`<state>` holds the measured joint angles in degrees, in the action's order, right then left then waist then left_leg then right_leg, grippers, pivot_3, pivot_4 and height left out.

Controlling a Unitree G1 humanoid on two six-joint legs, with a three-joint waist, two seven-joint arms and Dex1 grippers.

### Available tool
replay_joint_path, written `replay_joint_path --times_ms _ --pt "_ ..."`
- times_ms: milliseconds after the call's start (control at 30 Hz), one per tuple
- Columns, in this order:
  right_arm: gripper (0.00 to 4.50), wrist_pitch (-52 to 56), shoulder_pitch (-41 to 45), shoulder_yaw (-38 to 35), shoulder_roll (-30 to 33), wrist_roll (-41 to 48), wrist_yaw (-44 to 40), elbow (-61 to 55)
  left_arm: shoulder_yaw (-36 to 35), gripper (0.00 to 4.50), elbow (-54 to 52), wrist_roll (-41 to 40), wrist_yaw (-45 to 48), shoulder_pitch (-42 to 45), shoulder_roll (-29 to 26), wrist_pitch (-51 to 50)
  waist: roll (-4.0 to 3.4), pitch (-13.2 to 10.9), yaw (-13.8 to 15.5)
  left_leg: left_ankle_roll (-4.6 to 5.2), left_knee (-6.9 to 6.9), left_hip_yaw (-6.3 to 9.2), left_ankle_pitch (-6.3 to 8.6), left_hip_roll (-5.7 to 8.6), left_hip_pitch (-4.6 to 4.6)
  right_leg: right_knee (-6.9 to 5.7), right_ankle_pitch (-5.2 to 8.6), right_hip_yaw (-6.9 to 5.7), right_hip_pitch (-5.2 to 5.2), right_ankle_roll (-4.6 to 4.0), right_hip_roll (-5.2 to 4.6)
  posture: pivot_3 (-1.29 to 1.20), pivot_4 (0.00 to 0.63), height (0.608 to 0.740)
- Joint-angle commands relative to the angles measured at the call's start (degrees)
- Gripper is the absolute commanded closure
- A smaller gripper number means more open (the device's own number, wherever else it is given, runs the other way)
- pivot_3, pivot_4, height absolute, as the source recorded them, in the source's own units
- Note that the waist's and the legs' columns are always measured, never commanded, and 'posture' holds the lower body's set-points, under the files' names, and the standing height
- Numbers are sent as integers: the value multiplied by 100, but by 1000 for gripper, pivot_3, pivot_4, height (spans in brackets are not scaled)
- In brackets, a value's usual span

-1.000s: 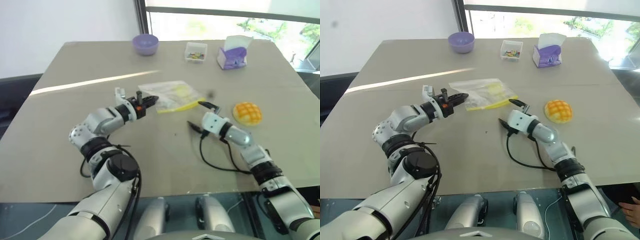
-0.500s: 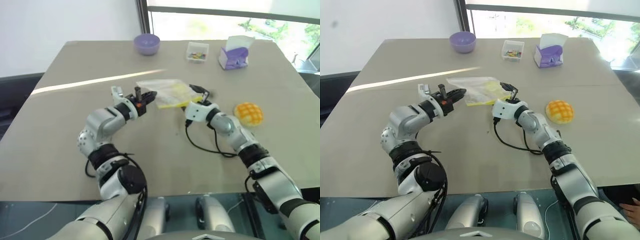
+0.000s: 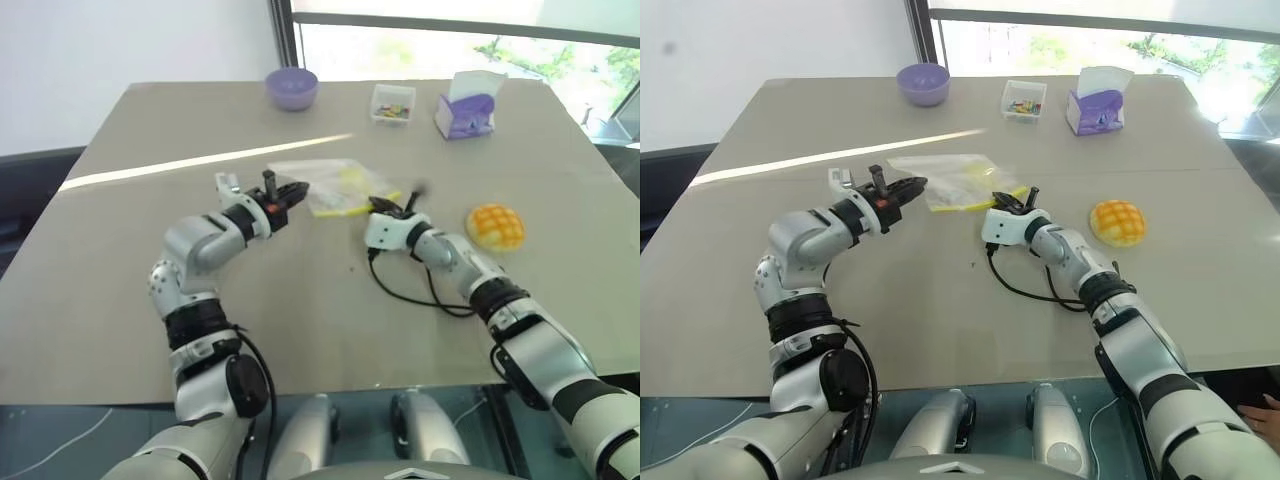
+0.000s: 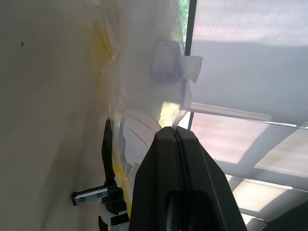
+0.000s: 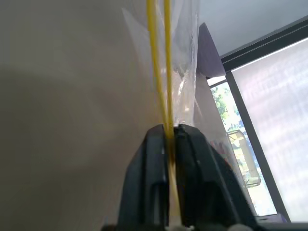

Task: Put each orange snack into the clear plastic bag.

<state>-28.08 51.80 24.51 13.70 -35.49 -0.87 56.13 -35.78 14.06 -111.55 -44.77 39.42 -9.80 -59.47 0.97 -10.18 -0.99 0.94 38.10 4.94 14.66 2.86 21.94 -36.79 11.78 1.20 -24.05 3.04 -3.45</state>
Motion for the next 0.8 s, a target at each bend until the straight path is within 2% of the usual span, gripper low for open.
replay_joint_path --times_ms 33,167,233,333,467,533,600,700,800 --pt "4431 -165 114 25 21 14 156 117 117 4500 -252 -145 198 -40 -140 50 0 0 0 0 0 1 0 0 0 0 0 0 0 0 1 0 150 740" --pt "4431 -241 155 -48 137 85 96 45 251 4500 -220 -145 469 -152 -509 -162 0 0 -6 0 0 1 0 0 1 1 0 1 0 0 2 0 150 740" --pt "4431 -253 196 -115 213 161 -28 -97 561 4500 -288 302 974 -330 -1130 -517 0 0 -24 0 -2 1 0 0 1 1 0 3 -1 0 5 0 150 740" --pt "4500 -224 233 -201 241 267 -161 -294 865 3770 -464 803 1697 -509 -1760 -779 -1 -1 -107 0 -6 0 0 2 -1 1 1 7 -2 -1 15 0 150 740" --pt "4500 198 159 -225 245 172 -75 -779 1742 2058 -1944 3041 3901 -845 -2978 -273 3 -3 -143 0 -15 -2 0 1 2 3 1 11 -8 -2 21 0 150 740" --pt "4500 615 48 -301 177 149 32 -1166 2566 2058 -2922 4594 5246 -1161 -3828 624 2 -4 -150 0 -25 -8 0 0 4 4 1 17 -16 -3 23 0 150 740" --pt "4500 792 -49 -253 163 221 -279 -1498 3159 2058 -3453 5797 6151 -1429 -4323 1485 -1 -2 -142 -4 -60 -30 -2 -2 -3 8 2 39 -29 -4 24 0 150 740" --pt "4500 1182 -236 -258 108 332 -689 -2047 3751 2058 -3960 6946 6723 -1713 -4652 2223 -1 -1 -124 -6 -87 -39 -3 -7 -4 17 5 46 -41 -10 25 0 150 740" --pt "4500 1664 -444 -211 50 207 -886 -2621 4025 2058 -4327 7713 6651 -1866 -4525 2460 0 -3 -128 -5 -91 -46 -3 -25 26 18 7 53 -77 -13 25 0 150 740"
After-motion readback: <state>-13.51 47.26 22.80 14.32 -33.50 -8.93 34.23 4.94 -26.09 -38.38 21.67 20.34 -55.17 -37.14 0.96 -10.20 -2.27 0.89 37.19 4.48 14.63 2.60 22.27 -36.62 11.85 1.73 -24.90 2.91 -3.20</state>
